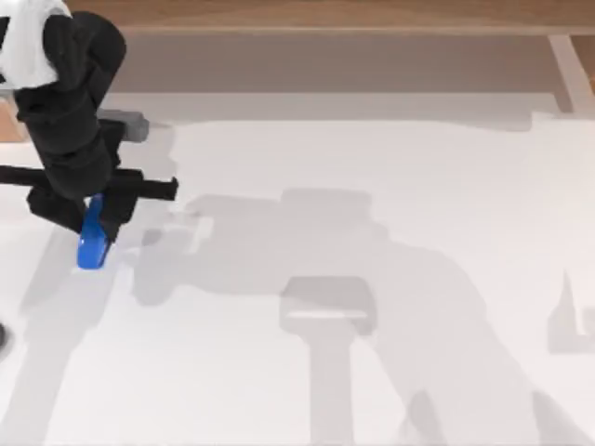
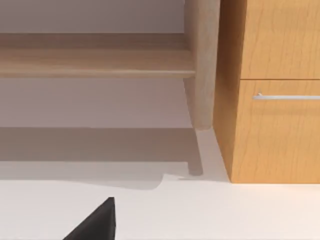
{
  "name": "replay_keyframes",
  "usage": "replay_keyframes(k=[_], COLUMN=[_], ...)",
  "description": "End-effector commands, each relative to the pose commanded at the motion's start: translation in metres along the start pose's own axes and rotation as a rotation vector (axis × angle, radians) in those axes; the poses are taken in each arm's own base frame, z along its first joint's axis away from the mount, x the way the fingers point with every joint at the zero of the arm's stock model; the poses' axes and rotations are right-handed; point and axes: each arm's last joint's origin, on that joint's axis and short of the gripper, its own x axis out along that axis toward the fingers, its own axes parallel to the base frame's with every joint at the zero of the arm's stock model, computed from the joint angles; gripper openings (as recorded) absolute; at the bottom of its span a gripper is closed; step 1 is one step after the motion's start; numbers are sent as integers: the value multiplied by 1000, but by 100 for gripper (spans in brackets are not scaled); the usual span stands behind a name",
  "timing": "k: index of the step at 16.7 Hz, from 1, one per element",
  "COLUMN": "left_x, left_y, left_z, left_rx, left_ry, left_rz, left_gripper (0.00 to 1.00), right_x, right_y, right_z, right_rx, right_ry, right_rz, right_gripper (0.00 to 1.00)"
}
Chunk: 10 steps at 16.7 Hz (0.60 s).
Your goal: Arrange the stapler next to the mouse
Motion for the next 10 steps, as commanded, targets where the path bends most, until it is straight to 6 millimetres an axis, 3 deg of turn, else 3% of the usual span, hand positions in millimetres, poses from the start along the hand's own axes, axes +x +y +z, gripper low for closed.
replay_keyframes(k=[3, 6, 8, 10], left_x=[-3, -4, -4, -4], left_y=[69, 123, 137, 137], left_z=[31, 42, 43, 43], left_rx=[-54, -90, -97, -97], left_ry=[-10, -23, -25, -25], left_rz=[-1, -1, -2, -2], left_gripper=[0, 0, 0, 0], right_x=[0, 0, 0, 0], right_y=[0, 0, 0, 0], right_z=[0, 0, 0, 0], right_rx=[0, 0, 0, 0], right_ry=[0, 0, 0, 0], right_rz=[0, 0, 0, 0], right_gripper=[100, 100, 100, 100])
